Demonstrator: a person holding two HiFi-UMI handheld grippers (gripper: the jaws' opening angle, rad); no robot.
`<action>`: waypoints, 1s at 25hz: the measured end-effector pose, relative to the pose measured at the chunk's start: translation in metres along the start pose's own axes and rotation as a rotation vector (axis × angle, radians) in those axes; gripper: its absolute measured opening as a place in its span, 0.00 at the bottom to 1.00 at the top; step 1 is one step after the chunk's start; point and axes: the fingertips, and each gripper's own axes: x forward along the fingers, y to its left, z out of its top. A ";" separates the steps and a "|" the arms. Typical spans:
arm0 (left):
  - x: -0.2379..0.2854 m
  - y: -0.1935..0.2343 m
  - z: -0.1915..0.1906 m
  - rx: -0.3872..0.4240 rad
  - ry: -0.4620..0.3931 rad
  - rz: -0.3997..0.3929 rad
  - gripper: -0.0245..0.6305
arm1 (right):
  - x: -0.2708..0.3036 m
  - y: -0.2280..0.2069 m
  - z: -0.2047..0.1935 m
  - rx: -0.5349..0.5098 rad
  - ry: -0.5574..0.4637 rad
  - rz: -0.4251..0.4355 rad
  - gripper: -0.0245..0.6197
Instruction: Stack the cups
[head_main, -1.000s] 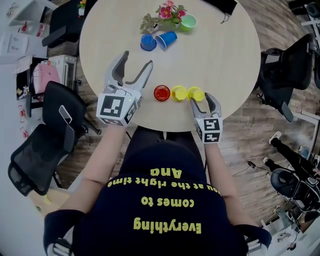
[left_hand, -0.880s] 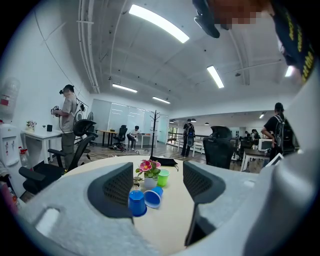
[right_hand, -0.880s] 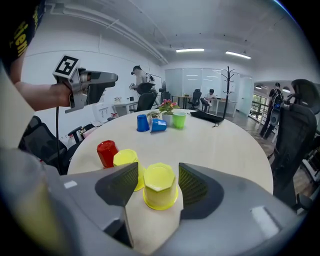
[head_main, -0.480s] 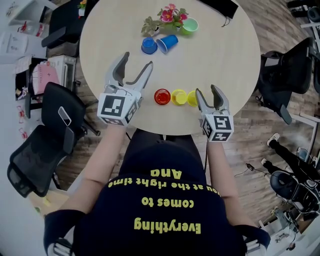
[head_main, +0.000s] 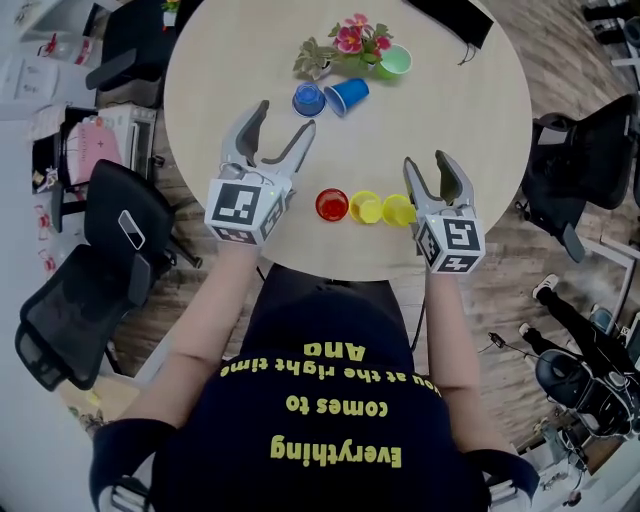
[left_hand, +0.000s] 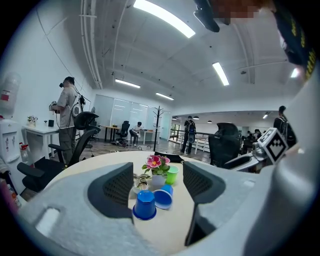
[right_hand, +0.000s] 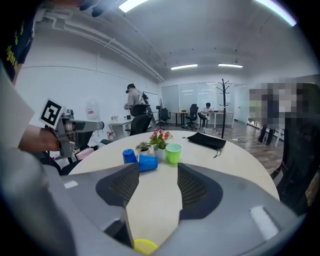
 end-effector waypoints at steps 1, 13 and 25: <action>0.003 0.002 -0.002 0.000 0.006 0.000 0.52 | 0.005 0.000 0.004 -0.003 -0.004 0.004 0.43; 0.052 0.021 -0.064 0.032 0.154 -0.005 0.49 | 0.042 0.025 0.012 -0.040 0.014 0.089 0.42; 0.093 0.036 -0.117 0.045 0.283 -0.008 0.46 | 0.034 0.028 -0.012 -0.012 0.058 0.095 0.42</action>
